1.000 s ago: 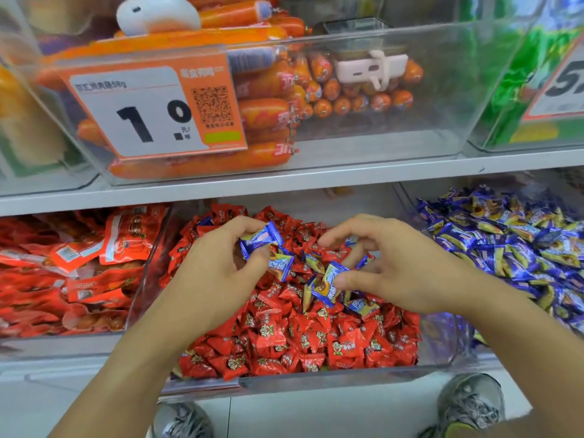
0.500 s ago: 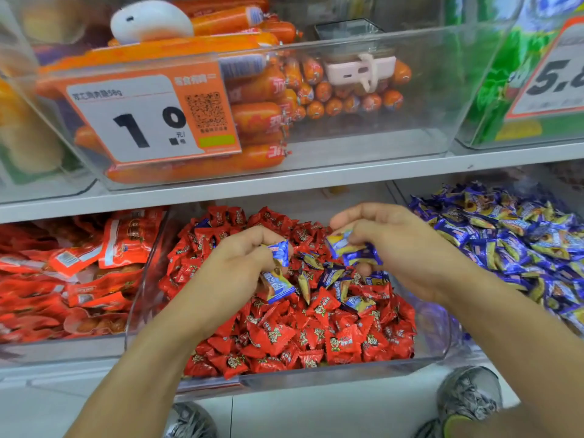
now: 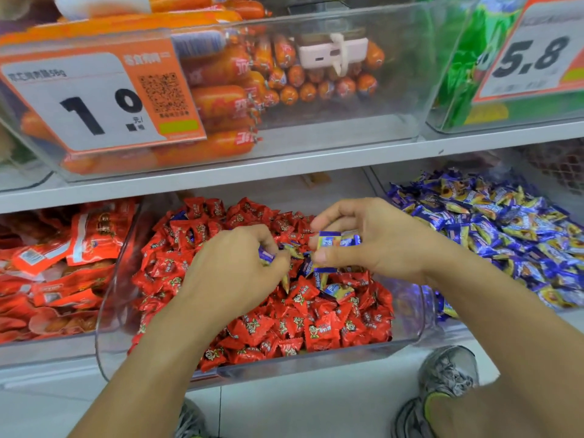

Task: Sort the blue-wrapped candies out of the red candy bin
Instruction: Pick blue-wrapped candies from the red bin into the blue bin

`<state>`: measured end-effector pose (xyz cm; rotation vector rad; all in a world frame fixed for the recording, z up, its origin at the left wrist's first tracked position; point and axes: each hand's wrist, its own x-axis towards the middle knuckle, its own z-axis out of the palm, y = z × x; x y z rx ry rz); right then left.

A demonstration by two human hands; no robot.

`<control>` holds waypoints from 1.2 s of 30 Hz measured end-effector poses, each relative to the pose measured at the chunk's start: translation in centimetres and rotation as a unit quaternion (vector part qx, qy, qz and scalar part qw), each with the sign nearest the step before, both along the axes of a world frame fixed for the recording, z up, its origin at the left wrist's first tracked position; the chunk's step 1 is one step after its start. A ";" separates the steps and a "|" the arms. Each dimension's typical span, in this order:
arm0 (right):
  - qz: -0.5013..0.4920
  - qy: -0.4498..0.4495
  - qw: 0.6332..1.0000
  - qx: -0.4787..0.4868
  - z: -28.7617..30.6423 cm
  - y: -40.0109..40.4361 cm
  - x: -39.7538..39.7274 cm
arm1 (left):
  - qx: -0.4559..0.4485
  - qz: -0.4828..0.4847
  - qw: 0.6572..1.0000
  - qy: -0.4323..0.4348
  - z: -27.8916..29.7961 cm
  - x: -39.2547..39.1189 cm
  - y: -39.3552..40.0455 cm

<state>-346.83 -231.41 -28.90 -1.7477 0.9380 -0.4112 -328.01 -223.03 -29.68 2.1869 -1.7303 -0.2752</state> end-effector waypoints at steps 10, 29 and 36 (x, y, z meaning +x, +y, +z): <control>0.143 0.232 0.929 -0.248 0.1 0.4 0.1 | 0.027 -0.062 0.998 0.001 -0.7 0.8 0.0; 0.117 0.265 0.907 -0.305 -0.6 -0.6 0.0 | -0.018 -0.048 0.997 0.052 -1.1 0.7 -2.1; 0.046 0.193 0.928 -0.317 -1.0 -0.7 -0.4 | 0.013 -0.060 0.991 -0.121 -1.8 0.2 -3.7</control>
